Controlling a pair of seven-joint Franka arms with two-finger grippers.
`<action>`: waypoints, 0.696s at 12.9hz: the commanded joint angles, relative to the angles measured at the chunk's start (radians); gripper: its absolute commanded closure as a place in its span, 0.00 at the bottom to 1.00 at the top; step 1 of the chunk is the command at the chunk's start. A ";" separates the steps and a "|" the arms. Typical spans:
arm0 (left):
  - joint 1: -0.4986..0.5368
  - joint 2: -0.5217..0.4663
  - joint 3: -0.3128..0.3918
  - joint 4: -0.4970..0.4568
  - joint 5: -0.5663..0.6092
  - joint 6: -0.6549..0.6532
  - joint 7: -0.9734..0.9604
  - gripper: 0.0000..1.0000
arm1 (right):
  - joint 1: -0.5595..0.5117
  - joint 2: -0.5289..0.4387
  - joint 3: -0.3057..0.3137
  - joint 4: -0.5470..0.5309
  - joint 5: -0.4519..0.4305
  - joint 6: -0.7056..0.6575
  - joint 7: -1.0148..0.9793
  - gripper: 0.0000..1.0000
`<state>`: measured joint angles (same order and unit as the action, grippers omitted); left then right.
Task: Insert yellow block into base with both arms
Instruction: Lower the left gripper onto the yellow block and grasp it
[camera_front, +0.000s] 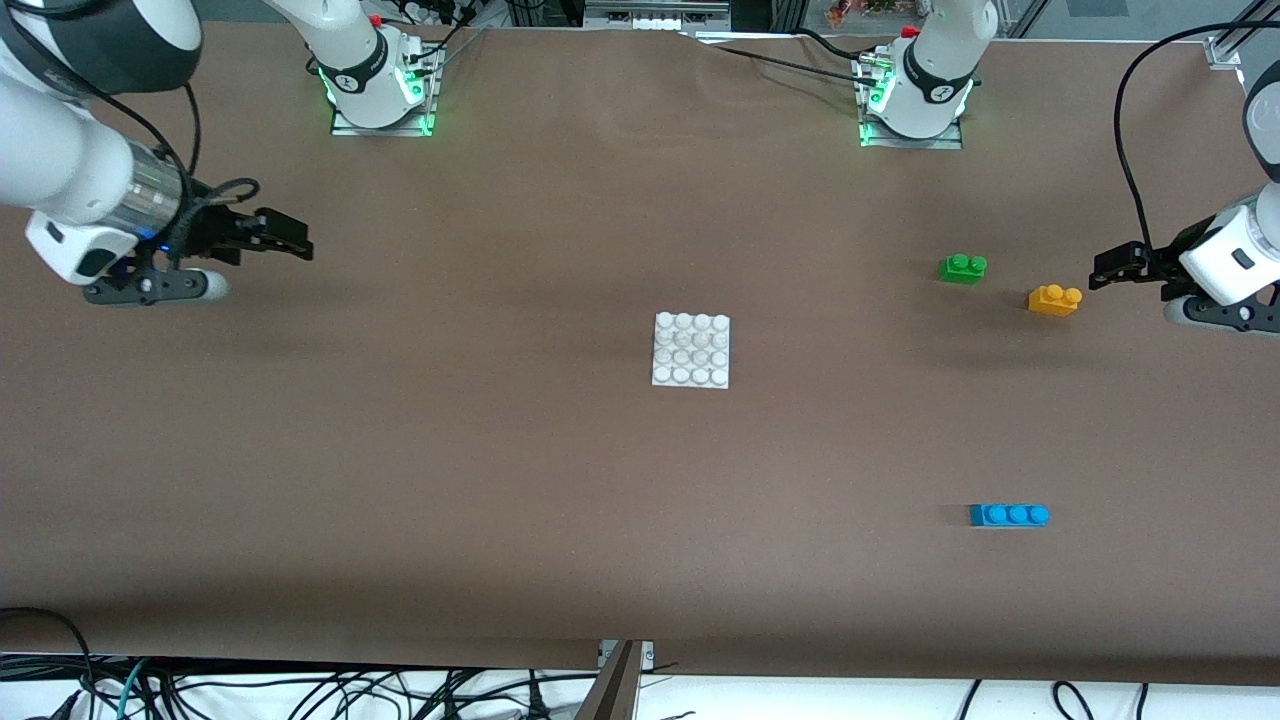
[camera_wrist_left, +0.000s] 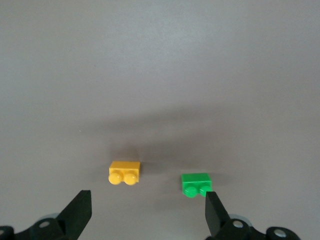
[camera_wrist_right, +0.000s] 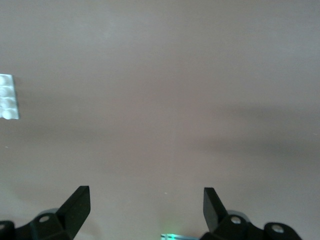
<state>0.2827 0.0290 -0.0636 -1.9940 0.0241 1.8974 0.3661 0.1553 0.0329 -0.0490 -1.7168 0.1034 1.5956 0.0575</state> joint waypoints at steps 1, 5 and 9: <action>0.073 -0.037 -0.005 -0.141 -0.016 0.135 0.134 0.00 | -0.011 -0.048 -0.015 0.009 -0.048 -0.052 -0.038 0.00; 0.116 -0.047 -0.005 -0.323 -0.016 0.360 0.221 0.00 | -0.013 -0.048 -0.048 0.104 -0.087 -0.131 -0.039 0.01; 0.140 -0.001 -0.005 -0.439 -0.015 0.532 0.252 0.00 | -0.014 -0.060 -0.049 0.132 -0.085 -0.118 -0.018 0.00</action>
<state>0.3946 0.0263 -0.0620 -2.3811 0.0241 2.3606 0.5706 0.1469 -0.0145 -0.1032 -1.5997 0.0290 1.4872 0.0353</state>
